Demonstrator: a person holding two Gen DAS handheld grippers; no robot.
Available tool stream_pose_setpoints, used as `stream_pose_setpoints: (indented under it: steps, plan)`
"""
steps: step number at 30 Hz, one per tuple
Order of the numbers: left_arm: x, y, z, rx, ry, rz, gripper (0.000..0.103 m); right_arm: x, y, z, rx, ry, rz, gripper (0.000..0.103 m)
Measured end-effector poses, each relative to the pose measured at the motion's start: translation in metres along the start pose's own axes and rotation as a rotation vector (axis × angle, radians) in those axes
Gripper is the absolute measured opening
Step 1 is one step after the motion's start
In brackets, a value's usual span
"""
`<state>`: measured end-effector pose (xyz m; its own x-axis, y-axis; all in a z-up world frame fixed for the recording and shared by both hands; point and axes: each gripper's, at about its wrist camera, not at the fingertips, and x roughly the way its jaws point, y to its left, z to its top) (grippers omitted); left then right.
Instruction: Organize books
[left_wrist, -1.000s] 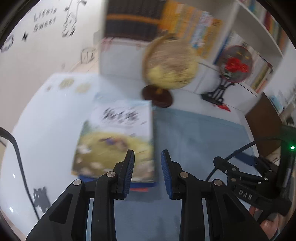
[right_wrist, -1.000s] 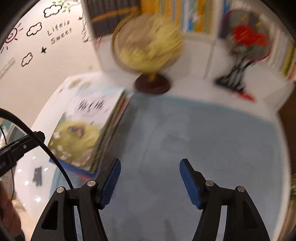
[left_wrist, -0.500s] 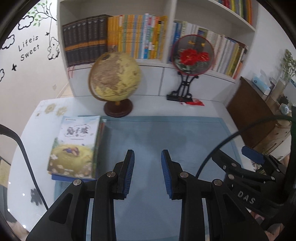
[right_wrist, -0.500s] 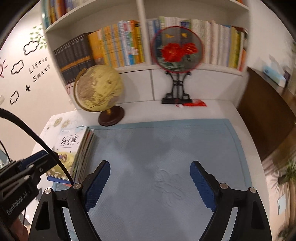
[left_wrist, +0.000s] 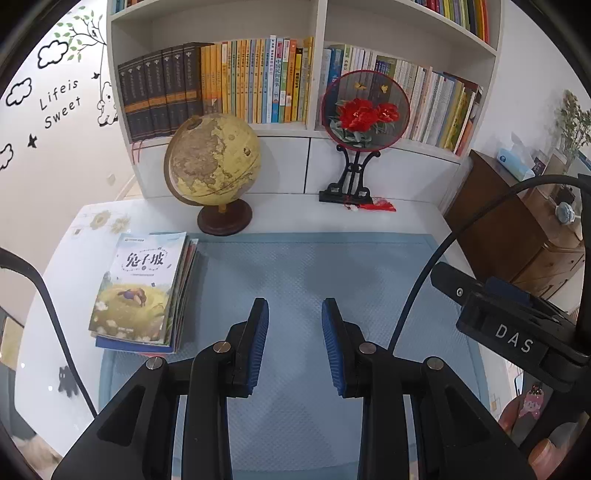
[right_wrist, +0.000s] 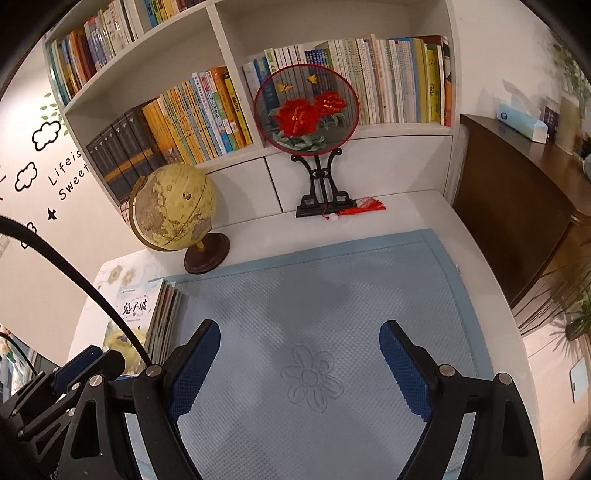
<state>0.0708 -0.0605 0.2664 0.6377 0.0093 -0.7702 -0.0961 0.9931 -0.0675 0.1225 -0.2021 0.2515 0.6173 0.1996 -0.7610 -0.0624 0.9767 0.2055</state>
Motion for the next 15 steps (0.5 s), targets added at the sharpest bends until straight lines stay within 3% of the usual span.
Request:
stream_pose_setpoints:
  steps: [4, 15]
  plan:
    - [0.001, 0.0, -0.002, -0.002, 0.004, 0.011, 0.027, -0.008, 0.005, -0.001, -0.021, -0.037, 0.046, 0.087]
    - [0.002, -0.002, -0.004, -0.015, 0.002, 0.017, 0.027, -0.015, 0.021, -0.005, -0.098, -0.056, 0.018, 0.087]
